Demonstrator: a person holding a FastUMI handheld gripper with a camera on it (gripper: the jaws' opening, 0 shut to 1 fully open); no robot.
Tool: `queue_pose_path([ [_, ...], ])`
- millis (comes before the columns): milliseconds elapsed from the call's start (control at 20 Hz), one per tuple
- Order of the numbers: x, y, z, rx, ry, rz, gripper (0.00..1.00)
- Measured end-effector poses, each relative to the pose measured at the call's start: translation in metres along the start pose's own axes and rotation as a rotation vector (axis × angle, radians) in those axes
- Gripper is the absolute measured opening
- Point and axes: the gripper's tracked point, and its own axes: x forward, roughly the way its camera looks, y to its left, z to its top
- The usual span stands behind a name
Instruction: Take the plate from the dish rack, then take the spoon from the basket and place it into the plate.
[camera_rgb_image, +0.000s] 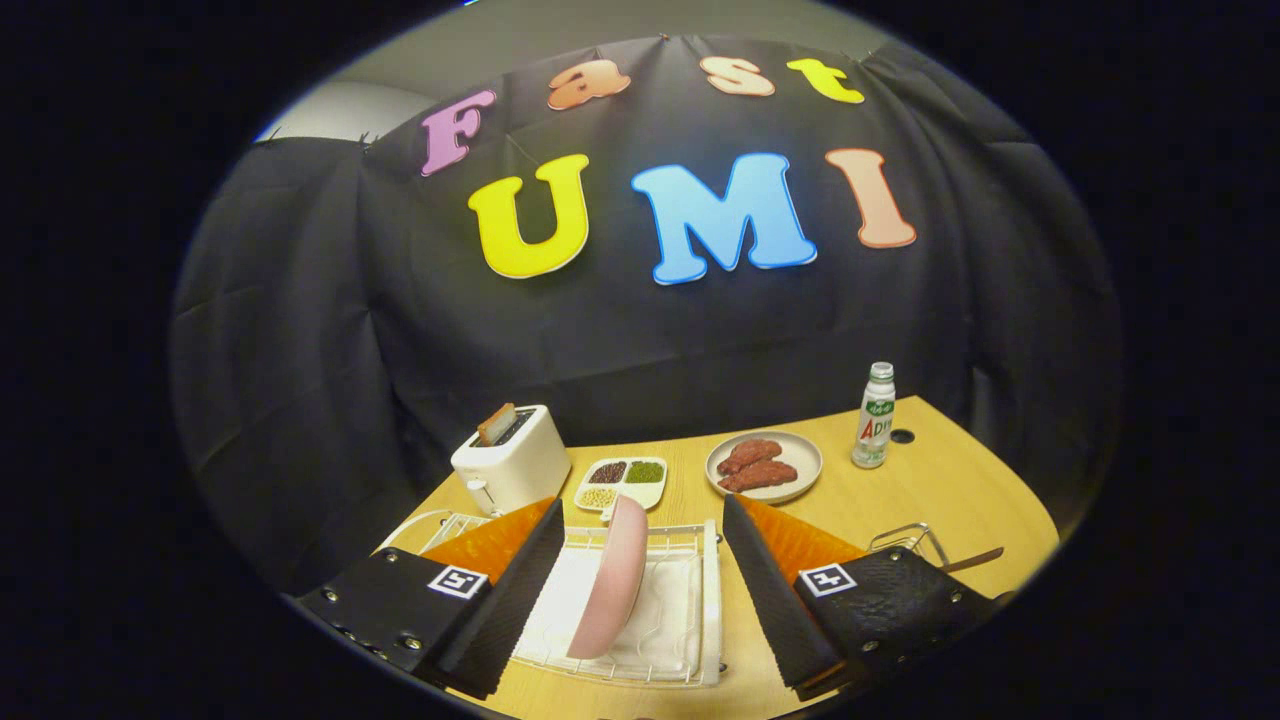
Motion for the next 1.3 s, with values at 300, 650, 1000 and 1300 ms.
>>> queue_pose_path([
  [300,0.040,0.004,-0.051,0.073,0.249,-0.019,1.00],
  [650,0.070,0.017,-0.091,0.123,0.426,0.015,0.95],
  [1000,0.077,0.017,-0.104,0.112,0.484,0.006,0.46],
  [1300,0.076,0.000,-0.109,0.106,0.520,-0.094,0.33],
])
